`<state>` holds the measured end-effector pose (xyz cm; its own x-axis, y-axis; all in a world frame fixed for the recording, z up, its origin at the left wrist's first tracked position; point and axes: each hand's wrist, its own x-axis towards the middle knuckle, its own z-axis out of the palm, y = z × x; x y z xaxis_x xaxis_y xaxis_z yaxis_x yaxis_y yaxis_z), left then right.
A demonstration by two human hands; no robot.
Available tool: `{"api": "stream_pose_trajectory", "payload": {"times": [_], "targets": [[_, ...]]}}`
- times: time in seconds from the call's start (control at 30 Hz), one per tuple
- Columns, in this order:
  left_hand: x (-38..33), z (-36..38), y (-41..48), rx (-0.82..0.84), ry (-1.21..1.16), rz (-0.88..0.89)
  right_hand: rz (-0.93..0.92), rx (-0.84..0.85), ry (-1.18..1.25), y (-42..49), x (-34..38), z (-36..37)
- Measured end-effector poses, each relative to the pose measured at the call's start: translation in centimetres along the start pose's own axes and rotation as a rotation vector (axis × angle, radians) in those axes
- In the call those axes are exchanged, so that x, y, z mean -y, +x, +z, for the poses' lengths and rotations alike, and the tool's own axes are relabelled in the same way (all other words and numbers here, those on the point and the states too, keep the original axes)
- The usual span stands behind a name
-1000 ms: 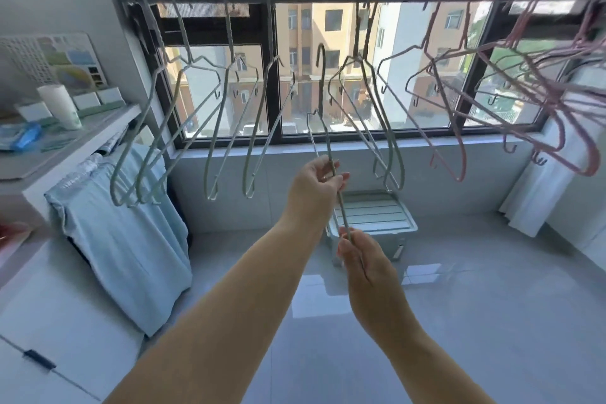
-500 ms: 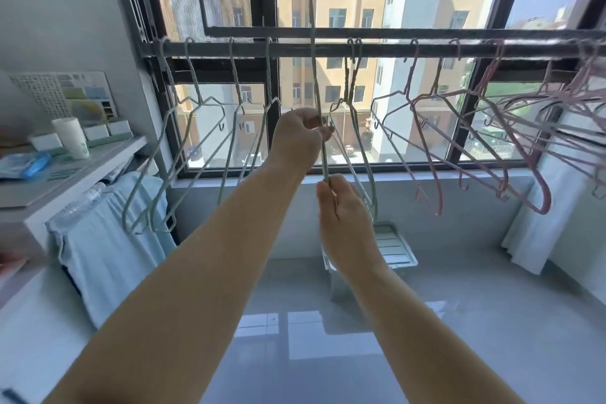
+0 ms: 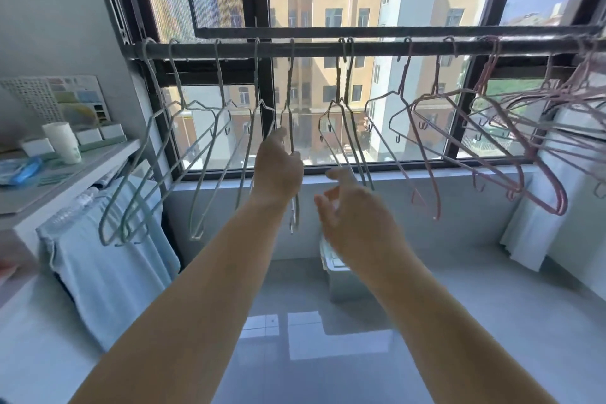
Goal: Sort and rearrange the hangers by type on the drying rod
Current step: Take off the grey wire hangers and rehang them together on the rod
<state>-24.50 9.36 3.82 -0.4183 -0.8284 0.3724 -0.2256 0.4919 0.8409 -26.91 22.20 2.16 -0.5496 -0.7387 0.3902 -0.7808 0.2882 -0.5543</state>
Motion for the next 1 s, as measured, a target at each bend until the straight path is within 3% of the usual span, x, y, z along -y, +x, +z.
{"api": "stream_pose_trajectory", "payload": {"times": [0.07, 0.17, 0.3, 0.4, 0.63, 0.8, 1.0], "targets": [[-0.6, 0.4, -0.9, -0.111, 0.067, 0.171, -0.085, -0.243, -0.025, 0.4, 0.0, -2.3], [-2.1, 1.6, -2.6, -0.03, -0.013, 0.282, -0.001, -0.245, -0.223, 2.4, -1.3, -3.7], [-2.5, 3.4, -3.4, 0.252, -0.15, 0.089, 0.143, -0.055, -0.265, 4.2, -2.9, -2.4], [-2.1, 4.1, -3.5, 0.319, -0.286, -0.034, 0.106, -0.018, -0.141, 4.6, -3.6, -1.8], [-2.7, 3.2, -2.2, 0.321, -0.471, -0.051, 0.059, -0.068, 0.341, 6.5, -3.3, -0.8], [-3.6, 3.0, 0.5, 0.27, -0.518, -0.088, -0.031, -0.014, 0.369, 9.3, -2.2, -1.0], [-2.9, 3.4, 1.7, 0.29, -0.606, -0.185, 0.007, 0.011, 0.432, 10.6, -1.7, -0.5]]}}
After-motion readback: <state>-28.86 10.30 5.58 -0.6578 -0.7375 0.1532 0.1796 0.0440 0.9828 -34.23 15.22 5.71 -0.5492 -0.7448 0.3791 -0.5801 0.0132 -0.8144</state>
